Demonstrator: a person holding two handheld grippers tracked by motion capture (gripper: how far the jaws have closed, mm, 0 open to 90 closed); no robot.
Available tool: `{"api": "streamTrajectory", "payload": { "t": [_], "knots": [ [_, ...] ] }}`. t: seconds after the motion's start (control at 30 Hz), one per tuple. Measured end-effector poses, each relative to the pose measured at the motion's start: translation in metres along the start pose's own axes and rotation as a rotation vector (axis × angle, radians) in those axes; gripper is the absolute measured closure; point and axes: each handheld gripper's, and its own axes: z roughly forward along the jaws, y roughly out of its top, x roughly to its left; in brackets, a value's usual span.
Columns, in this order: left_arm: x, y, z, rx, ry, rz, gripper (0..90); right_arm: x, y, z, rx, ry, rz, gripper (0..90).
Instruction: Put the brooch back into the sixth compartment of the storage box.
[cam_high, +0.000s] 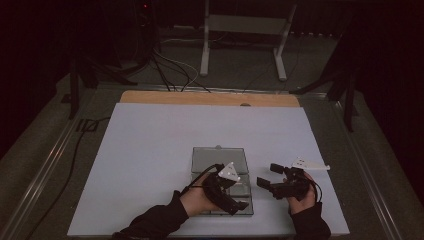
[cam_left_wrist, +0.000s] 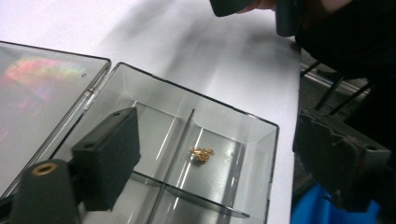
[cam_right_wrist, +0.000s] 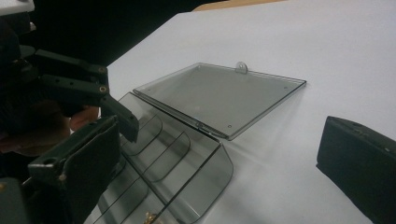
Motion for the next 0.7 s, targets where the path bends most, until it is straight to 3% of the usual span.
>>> {"api": "streamTrajectory", "payload": {
  "t": [0.23,0.43,0.7],
  "knots": [
    [0.005,0.001,-0.010,-0.015,-0.013,-0.013,2.5,0.001,0.000,0.000,-0.001,0.000,-0.002,0.0],
    [0.012,0.001,-0.019,-0.046,-0.028,-0.021,2.0,0.001,0.000,0.000,0.000,-0.001,-0.002,0.0],
    [0.021,0.001,-0.035,-0.075,-0.001,-0.031,1.6,0.001,0.000,0.000,0.001,0.000,0.000,0.0]
  ]
}}
